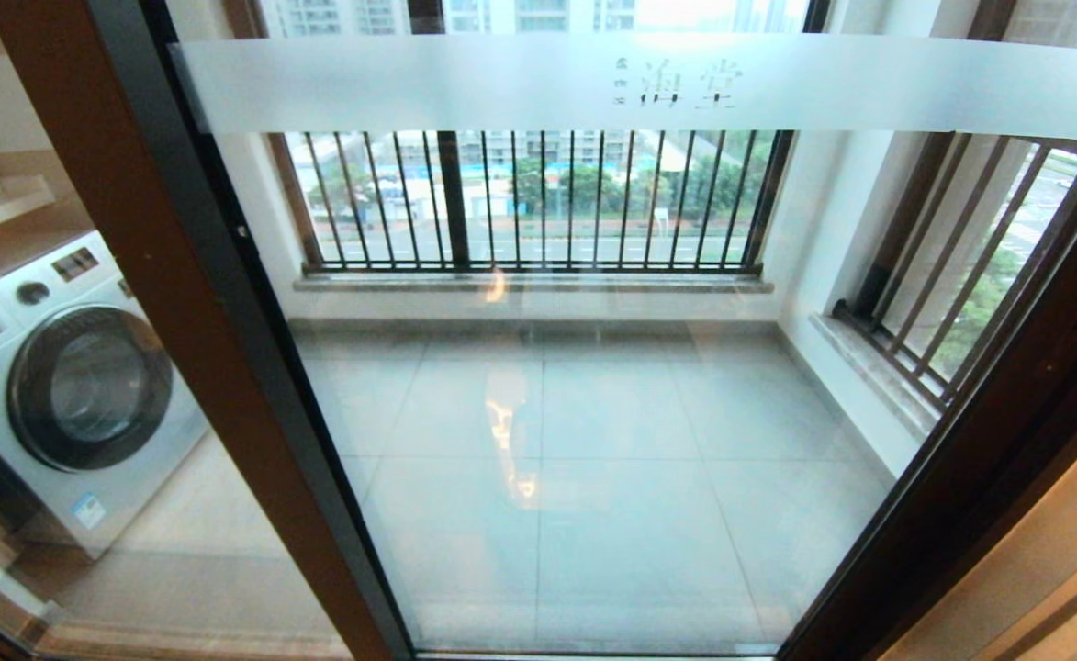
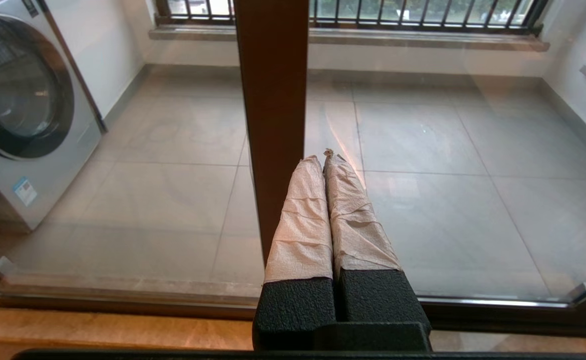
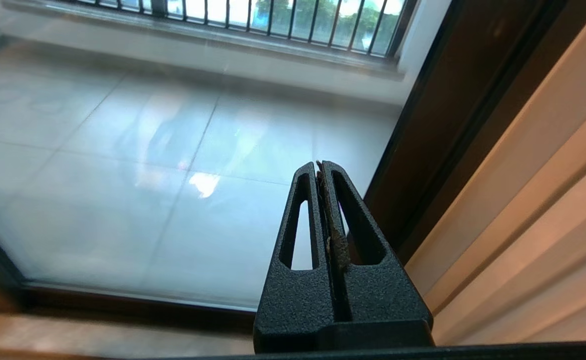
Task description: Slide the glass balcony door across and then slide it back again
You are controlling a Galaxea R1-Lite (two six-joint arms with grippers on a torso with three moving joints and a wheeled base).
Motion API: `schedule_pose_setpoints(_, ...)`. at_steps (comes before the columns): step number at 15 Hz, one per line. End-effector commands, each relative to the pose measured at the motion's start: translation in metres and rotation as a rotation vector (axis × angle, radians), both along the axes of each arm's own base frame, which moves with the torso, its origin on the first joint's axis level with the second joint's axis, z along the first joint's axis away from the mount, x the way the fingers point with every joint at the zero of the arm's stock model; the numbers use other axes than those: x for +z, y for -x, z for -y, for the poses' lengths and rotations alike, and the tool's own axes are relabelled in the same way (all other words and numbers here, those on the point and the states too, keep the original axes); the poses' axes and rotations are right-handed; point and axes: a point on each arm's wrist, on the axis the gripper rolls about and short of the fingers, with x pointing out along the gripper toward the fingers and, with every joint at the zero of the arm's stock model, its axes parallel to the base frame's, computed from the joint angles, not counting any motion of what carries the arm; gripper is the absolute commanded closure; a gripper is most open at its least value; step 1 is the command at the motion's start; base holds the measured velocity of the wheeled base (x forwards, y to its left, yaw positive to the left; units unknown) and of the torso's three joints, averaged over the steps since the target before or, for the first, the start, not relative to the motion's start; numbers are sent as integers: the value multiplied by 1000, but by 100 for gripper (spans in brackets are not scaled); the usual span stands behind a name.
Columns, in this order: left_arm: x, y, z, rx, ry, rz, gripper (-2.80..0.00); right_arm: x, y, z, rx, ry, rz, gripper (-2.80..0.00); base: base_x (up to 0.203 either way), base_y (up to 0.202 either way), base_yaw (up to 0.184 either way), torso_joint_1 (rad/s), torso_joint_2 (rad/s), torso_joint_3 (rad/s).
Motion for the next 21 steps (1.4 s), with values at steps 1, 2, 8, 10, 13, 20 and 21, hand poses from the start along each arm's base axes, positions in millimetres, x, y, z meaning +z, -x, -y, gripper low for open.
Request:
schedule_pose_setpoints(1,0,0,0,-1,1,-1,0,-4,0,0,-1,-68,-39,0,0,0,0,0,0,0)
schedule_pose_setpoints(2,0,0,0,-1,1,-1,0,-4,1,0,-9,-88,-53,0,0,0,0,0,0,0)
schedule_pose_setpoints(8,0,0,0,1,1,-1,0,-4,1,0,-11,-88,-58,0,0,0,0,0,0,0)
schedule_pose_setpoints(10,0,0,0,0,1,-1,0,-4,1,0,-11,-88,-56,0,0,0,0,0,0,0)
schedule_pose_setpoints(13,0,0,0,1,1,-1,0,-4,1,0,-12,-91,-56,0,0,0,0,0,0,0)
schedule_pose_setpoints(20,0,0,0,-1,1,-1,0,-4,1,0,-10,-92,-68,0,0,0,0,0,0,0)
schedule_pose_setpoints(21,0,0,0,-1,1,-1,0,-4,1,0,-10,-93,-62,0,0,0,0,0,0,0)
